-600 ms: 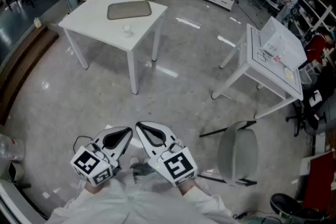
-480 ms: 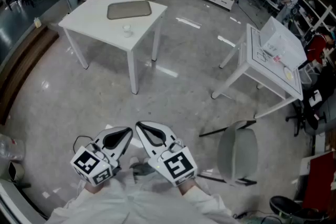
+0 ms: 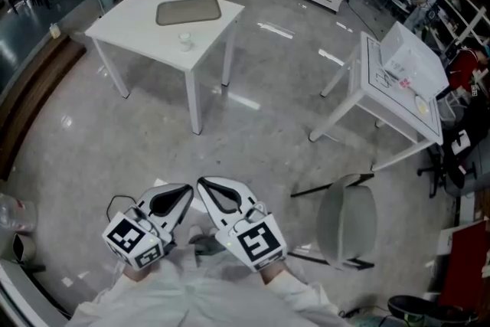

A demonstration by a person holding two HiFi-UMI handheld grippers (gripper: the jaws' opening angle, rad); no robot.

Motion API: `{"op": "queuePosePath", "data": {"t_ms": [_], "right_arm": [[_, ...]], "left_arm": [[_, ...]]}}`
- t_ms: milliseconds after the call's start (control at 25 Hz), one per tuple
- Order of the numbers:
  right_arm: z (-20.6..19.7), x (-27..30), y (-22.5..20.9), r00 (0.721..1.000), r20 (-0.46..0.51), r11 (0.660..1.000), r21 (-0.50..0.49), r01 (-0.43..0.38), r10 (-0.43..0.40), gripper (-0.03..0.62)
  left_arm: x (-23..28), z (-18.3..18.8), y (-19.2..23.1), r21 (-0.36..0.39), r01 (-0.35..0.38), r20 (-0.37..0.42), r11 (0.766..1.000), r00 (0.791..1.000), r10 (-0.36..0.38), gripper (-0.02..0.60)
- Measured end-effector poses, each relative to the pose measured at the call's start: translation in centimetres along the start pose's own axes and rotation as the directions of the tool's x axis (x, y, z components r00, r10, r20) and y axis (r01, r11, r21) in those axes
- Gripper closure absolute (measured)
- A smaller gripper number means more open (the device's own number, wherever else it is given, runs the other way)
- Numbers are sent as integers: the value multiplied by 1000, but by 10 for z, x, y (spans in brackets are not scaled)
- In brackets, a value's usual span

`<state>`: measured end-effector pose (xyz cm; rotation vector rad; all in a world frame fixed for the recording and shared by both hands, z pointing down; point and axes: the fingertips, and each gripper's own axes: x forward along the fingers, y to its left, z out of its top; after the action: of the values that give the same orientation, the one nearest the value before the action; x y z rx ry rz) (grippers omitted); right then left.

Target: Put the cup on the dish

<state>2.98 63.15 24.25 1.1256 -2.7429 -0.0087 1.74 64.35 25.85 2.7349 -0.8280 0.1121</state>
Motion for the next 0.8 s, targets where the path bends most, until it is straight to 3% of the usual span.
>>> {"op": "queuePosePath", "data": {"t_ms": [240, 520, 800], "right_arm": [[0, -8, -8, 999, -29, 997, -67, 36, -38, 582], [-19, -19, -23, 998, -57, 998, -45, 37, -39, 582], [-31, -5, -55, 997, -54, 999, 4, 51, -50, 582]], "left_arm": [[4, -1, 5, -11, -40, 1, 999, 999, 40, 571], [19, -16, -4, -39, -71, -6, 997, 998, 70, 571], [42, -15, 13, -9, -77, -30, 997, 997, 76, 571]]}}
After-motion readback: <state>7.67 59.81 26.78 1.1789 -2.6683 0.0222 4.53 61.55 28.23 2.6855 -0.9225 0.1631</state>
